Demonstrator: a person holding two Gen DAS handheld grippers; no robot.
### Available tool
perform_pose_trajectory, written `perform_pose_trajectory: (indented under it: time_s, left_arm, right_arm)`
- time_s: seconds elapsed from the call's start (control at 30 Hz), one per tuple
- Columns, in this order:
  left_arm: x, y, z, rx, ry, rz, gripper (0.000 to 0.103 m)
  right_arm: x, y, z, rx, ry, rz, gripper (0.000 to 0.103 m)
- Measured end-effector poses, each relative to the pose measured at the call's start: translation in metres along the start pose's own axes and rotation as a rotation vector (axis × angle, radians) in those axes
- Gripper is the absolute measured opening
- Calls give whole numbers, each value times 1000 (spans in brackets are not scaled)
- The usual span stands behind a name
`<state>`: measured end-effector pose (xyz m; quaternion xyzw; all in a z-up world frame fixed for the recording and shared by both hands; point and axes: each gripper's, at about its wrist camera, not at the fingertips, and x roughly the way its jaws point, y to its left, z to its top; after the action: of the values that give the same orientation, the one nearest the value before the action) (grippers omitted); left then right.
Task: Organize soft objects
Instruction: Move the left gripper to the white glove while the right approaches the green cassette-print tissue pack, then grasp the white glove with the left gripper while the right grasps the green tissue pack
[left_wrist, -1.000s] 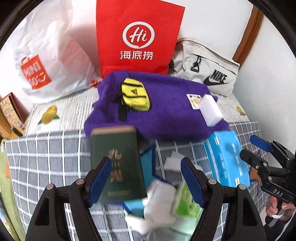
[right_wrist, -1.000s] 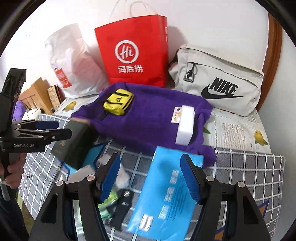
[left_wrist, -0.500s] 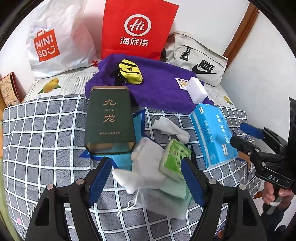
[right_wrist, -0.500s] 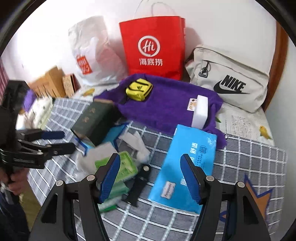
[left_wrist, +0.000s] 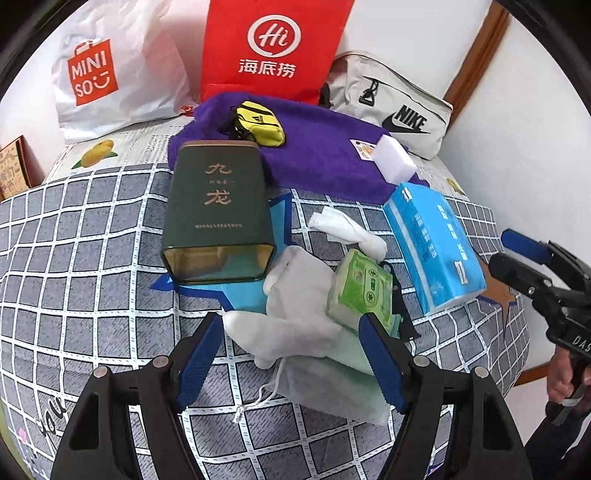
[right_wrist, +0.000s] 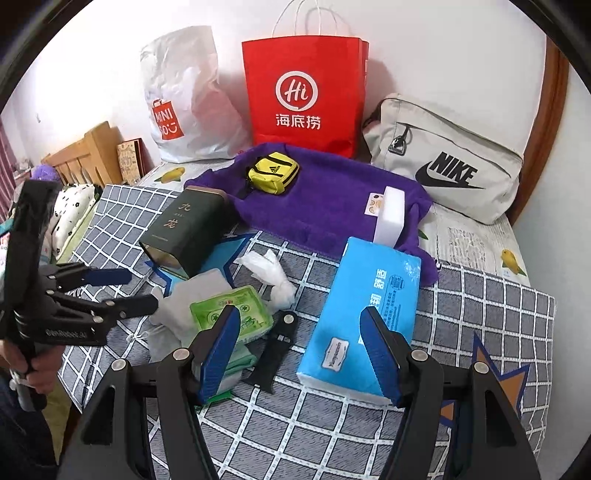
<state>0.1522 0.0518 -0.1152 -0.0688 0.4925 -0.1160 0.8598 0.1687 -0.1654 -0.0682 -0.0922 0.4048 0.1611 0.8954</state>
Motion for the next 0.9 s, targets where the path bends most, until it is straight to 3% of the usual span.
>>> perform_pose_trajectory:
  time_s: [0.27, 0.33, 0.47, 0.53, 0.6, 0.7, 0.9]
  left_arm:
    - [12, -2, -6, 63, -4, -30, 65]
    - [16, -2, -7, 83, 1, -35, 56]
    - [26, -1, -9, 93, 14, -42, 51]
    - [31, -1, -9, 93, 26, -31, 40]
    - [34, -2, -10, 113, 25, -18, 37]
    - [39, -1, -11, 119, 37, -5, 25]
    - [35, 2, -10, 122, 26, -22, 13]
  right_arm:
    - [5, 12, -5, 11, 30, -25, 67]
    - [11, 16, -8, 12, 52, -37, 67]
    - [20, 22, -9, 6, 77, -48, 67]
    - [22, 22, -8, 11, 87, -54, 67]
    - [25, 22, -7, 17, 90, -52, 67]
    - [29, 21, -6, 22, 101, -59, 67]
    - [35, 21, -4, 21, 112, -63, 67]
